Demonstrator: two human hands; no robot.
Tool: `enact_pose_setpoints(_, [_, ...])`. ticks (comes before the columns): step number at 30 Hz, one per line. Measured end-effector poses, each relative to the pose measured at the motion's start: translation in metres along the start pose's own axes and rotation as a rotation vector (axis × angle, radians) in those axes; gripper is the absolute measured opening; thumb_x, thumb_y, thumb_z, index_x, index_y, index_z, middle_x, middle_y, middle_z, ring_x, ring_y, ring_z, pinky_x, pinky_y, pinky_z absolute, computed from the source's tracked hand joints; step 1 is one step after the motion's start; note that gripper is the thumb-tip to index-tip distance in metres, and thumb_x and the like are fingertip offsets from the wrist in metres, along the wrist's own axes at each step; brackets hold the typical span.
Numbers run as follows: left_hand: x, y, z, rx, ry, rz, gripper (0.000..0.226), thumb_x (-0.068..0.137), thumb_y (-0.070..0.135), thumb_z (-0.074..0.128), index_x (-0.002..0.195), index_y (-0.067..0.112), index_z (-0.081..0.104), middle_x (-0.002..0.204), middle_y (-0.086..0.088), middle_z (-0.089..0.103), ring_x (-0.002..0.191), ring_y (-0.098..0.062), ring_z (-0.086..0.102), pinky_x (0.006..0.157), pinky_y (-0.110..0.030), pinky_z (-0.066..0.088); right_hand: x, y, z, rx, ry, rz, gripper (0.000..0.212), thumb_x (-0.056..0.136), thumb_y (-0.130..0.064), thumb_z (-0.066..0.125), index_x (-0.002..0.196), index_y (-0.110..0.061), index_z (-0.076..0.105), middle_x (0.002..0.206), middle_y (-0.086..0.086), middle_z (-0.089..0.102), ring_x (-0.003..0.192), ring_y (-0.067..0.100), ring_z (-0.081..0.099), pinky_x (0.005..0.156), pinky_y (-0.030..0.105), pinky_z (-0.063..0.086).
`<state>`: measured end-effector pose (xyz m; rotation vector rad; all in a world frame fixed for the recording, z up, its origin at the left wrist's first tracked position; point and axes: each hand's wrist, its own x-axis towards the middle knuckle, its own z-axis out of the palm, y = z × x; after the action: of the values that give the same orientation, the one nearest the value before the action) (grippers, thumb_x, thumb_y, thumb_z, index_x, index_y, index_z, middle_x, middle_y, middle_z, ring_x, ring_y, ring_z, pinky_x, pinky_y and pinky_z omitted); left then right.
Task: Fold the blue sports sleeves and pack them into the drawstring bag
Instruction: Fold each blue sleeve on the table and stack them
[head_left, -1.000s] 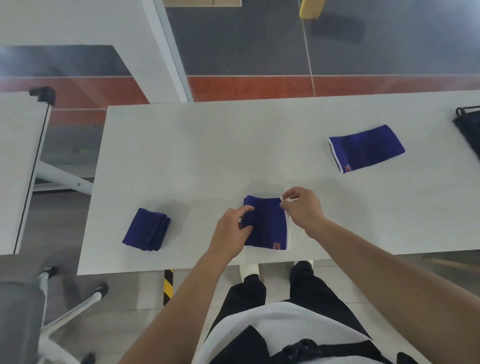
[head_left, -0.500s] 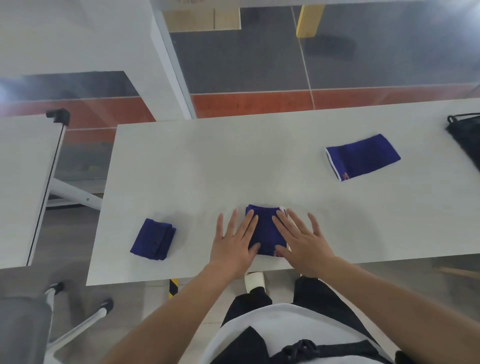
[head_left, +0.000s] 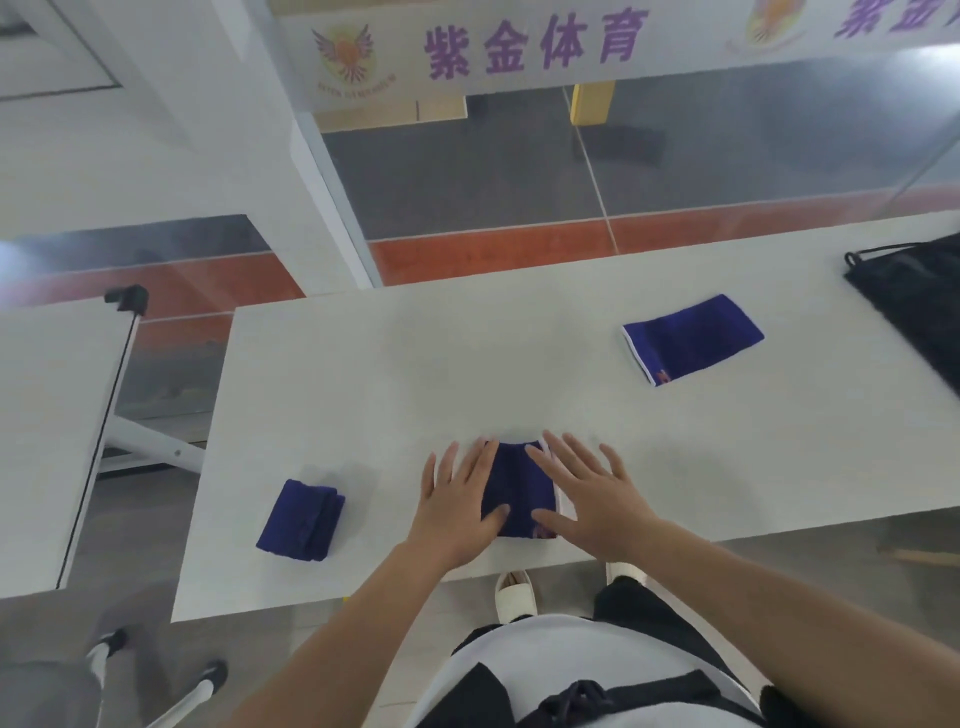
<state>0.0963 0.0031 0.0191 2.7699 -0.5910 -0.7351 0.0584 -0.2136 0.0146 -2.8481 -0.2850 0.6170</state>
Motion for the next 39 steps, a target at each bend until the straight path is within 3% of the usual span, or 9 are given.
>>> enact_pose_setpoints(5, [0.027,0.028,-0.027,-0.108,0.156,0.001,0.08,0.099,0.052,0.044,0.158,0.032,-0.005,0.169,0.007,-0.006,0.155,-0.024,-0.01,0.124,-0.045,-0.008,-0.02,0.037,-0.022,0.197,0.107,0.199,0.077,0.091,-0.074,0.029,0.153,-0.048,-0.009,0.165,-0.014,-0.017,0.153,0.013,-0.012,0.122,0.044,-0.004])
enact_pose_setpoints(10, [0.073,0.077,-0.041,-0.195,0.167,0.007,0.085,0.096,0.051,0.048,0.157,0.034,-0.009,0.168,0.005,-0.011,0.155,-0.026,-0.005,0.124,-0.047,-0.002,-0.049,0.093,-0.047,0.437,0.227,0.419,0.077,0.093,-0.06,0.051,0.157,-0.036,0.015,0.168,-0.005,0.007,0.154,0.016,0.009,0.121,0.044,0.014])
enact_pose_setpoints(16, [0.139,0.143,-0.052,-0.182,0.031,0.058,0.088,0.095,0.048,0.052,0.158,0.03,-0.006,0.168,0.001,-0.011,0.155,-0.031,0.001,0.125,-0.048,0.008,-0.07,0.159,-0.069,0.811,0.318,0.649,0.077,0.09,-0.045,0.066,0.156,-0.028,0.028,0.163,-0.004,0.026,0.148,0.017,0.027,0.117,0.036,0.026])
enact_pose_setpoints(20, [0.183,0.181,-0.055,-0.155,-0.049,0.065,0.089,0.093,0.047,0.054,0.158,0.031,-0.004,0.169,0.001,-0.008,0.154,-0.03,0.005,0.123,-0.047,0.013,-0.069,0.194,-0.074,0.998,0.294,0.735,0.079,0.089,-0.043,0.069,0.155,-0.029,0.028,0.16,0.0,0.034,0.146,0.02,0.033,0.115,0.04,0.033])
enact_pose_setpoints(24, [0.222,0.209,-0.059,-0.112,-0.096,0.023,0.088,0.089,0.05,0.058,0.159,0.025,0.01,0.168,-0.001,0.009,0.152,-0.03,0.017,0.121,-0.047,0.022,-0.049,0.219,-0.08,1.181,0.294,0.776,0.075,0.089,-0.038,0.07,0.153,-0.028,0.033,0.152,0.0,0.04,0.126,0.02,0.048,0.103,0.036,0.041])
enact_pose_setpoints(27, [0.25,0.226,-0.062,-0.088,-0.124,-0.017,0.082,0.076,0.043,0.064,0.149,0.024,0.031,0.155,-0.003,0.037,0.138,-0.032,0.039,0.11,-0.049,0.039,-0.023,0.236,-0.088,1.482,0.309,0.82,0.072,0.088,-0.033,0.071,0.151,-0.025,0.036,0.151,0.006,0.041,0.123,0.023,0.049,0.101,0.044,0.046])
enact_pose_setpoints(29, [0.266,0.239,-0.064,-0.12,-0.111,-0.046,0.08,0.075,0.037,0.063,0.147,0.022,0.034,0.15,-0.003,0.042,0.133,-0.032,0.044,0.106,-0.048,0.042,-0.006,0.244,-0.093,1.675,0.286,0.858,0.074,0.089,-0.031,0.071,0.152,-0.024,0.032,0.149,0.008,0.044,0.129,0.026,0.047,0.101,0.05,0.048])
enact_pose_setpoints(34, [0.299,0.259,-0.056,-0.134,-0.17,-0.134,0.089,0.088,0.036,0.061,0.159,0.021,0.009,0.163,-0.007,0.025,0.146,-0.033,0.029,0.116,-0.049,0.03,0.02,0.256,-0.097,2.006,0.193,0.817,0.087,0.091,-0.027,0.069,0.158,-0.026,0.014,0.156,0.0,0.034,0.139,0.031,0.039,0.107,0.054,0.043])
enact_pose_setpoints(39, [0.289,0.255,-0.048,0.022,-0.173,-0.218,0.065,0.09,0.042,0.057,0.147,0.022,0.034,0.146,-0.01,0.042,0.133,-0.034,0.039,0.105,-0.046,0.034,0.027,0.263,-0.094,2.063,0.124,0.842,0.048,0.089,-0.031,0.067,0.133,-0.02,0.052,0.137,-0.005,0.054,0.131,0.023,0.049,0.112,0.051,0.032])
